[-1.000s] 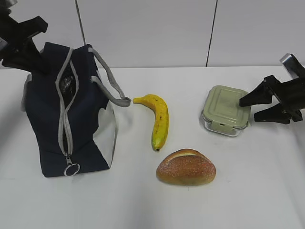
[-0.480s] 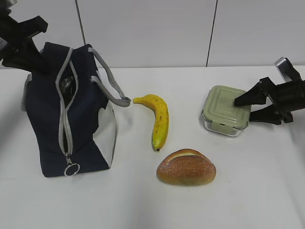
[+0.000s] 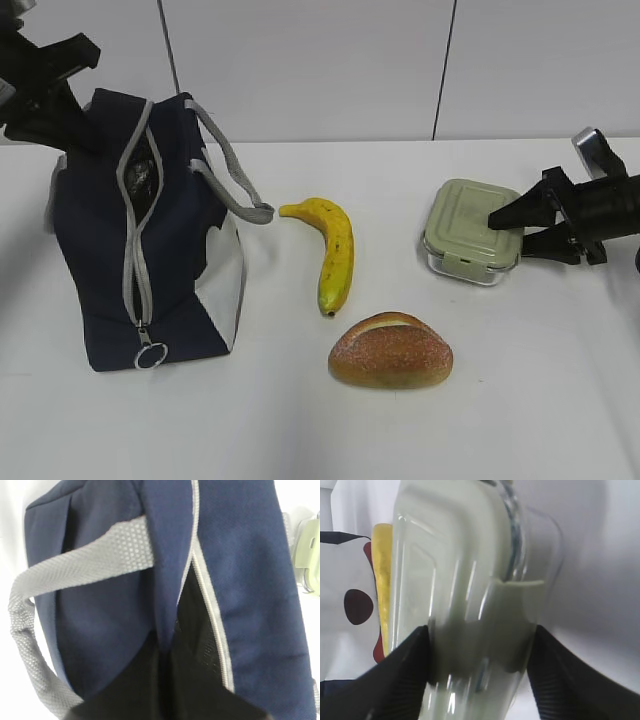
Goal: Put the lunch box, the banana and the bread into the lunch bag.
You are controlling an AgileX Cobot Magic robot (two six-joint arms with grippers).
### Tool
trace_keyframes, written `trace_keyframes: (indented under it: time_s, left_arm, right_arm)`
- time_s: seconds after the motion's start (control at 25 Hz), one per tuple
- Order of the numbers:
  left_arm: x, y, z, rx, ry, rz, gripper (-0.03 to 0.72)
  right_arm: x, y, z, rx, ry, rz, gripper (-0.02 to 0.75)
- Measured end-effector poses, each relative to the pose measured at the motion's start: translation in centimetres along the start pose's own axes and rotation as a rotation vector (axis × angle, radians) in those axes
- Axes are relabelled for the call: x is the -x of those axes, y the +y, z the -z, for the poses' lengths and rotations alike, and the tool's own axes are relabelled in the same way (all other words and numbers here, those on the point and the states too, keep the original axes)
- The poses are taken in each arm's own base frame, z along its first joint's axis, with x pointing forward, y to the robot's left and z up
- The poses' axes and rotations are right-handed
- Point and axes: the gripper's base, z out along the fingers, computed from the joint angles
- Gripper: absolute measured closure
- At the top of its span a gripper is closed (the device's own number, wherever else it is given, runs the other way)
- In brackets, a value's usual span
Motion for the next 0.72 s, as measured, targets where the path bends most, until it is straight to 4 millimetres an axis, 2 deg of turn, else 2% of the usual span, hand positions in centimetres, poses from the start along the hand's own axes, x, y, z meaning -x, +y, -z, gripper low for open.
trace_keyframes:
  time_s: [0.16,0.72]
  left_arm:
    - [0.00,0.00,0.00,0.000,0.000,0.000,0.691]
    - [0.11,0.02,0.00,0.002,-0.012,-0.001,0.691]
  right_arm:
    - [0.03,0.16,0.00,0.018,-0.003,0.000,0.334]
    - [0.23,0.27,-0.07,0.047,0.008,0.020,0.343]
